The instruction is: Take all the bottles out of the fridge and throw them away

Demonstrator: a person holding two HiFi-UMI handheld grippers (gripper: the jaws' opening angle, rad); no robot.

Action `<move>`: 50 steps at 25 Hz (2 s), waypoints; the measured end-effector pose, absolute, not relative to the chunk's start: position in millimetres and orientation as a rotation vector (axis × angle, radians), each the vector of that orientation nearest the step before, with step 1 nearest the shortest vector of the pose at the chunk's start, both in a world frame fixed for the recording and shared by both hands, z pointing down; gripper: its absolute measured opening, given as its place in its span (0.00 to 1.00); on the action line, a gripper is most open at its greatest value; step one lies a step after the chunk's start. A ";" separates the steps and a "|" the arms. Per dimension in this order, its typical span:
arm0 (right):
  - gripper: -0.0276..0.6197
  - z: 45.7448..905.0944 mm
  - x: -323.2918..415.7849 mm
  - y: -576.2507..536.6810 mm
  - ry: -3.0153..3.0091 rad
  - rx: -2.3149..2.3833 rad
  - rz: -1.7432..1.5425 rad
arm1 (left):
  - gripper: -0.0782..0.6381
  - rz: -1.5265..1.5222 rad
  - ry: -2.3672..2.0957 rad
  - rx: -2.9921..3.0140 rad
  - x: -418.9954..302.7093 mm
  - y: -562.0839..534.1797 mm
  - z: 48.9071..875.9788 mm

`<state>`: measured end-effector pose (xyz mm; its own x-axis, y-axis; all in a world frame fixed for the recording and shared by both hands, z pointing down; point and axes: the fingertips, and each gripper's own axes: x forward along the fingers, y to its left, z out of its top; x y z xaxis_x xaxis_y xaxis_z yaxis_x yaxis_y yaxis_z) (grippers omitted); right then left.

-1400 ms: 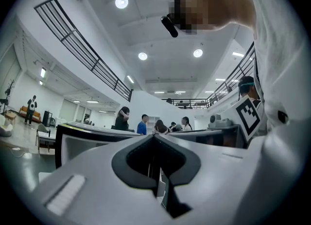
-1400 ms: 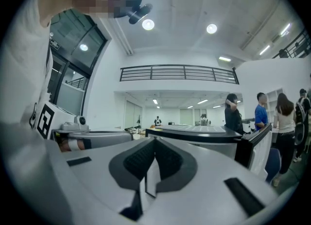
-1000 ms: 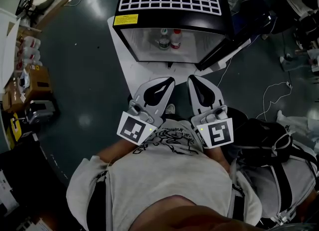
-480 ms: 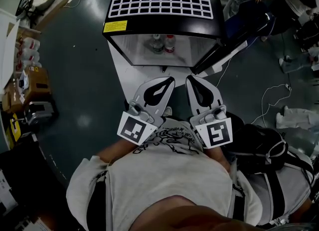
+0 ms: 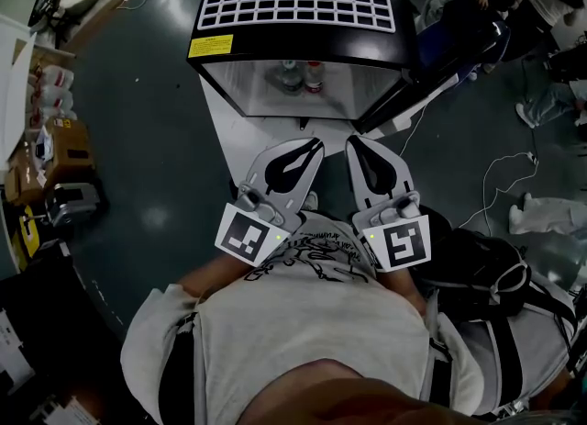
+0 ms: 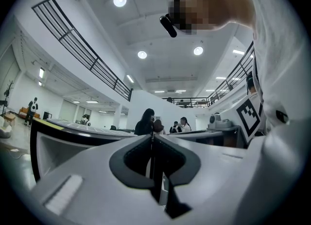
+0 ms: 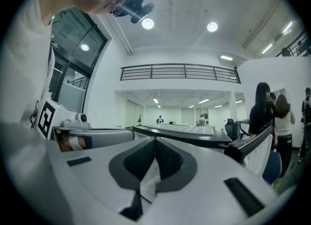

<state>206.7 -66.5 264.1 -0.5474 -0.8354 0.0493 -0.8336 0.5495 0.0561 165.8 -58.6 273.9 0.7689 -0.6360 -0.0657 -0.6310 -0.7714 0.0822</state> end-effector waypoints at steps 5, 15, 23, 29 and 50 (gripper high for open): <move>0.06 265.8 197.8 -72.4 -2.691 1.463 -0.032 | 0.12 -0.138 -1.040 2.898 155.8 -67.2 274.3; 0.05 274.5 180.6 -85.3 -2.674 1.485 -0.009 | 0.12 -0.112 -1.022 2.894 138.5 -81.4 282.8; 0.06 282.2 172.5 -91.6 -2.667 1.481 -0.010 | 0.13 -0.106 -1.013 2.892 132.3 -90.3 288.8; 0.06 287.4 168.0 -99.3 -2.654 1.472 -0.024 | 0.16 -0.083 -1.032 2.889 127.9 -99.8 295.4; 0.06 329.2 159.2 -120.3 -2.589 1.468 -0.013 | 0.22 -0.094 -1.101 2.881 112.9 -135.5 331.1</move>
<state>159.2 -120.3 329.2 -0.5031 -0.8531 0.1384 -0.8516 0.5166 0.0888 112.9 -135.5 331.1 0.7439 -0.6673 -0.0369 -0.6639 -0.7442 0.0738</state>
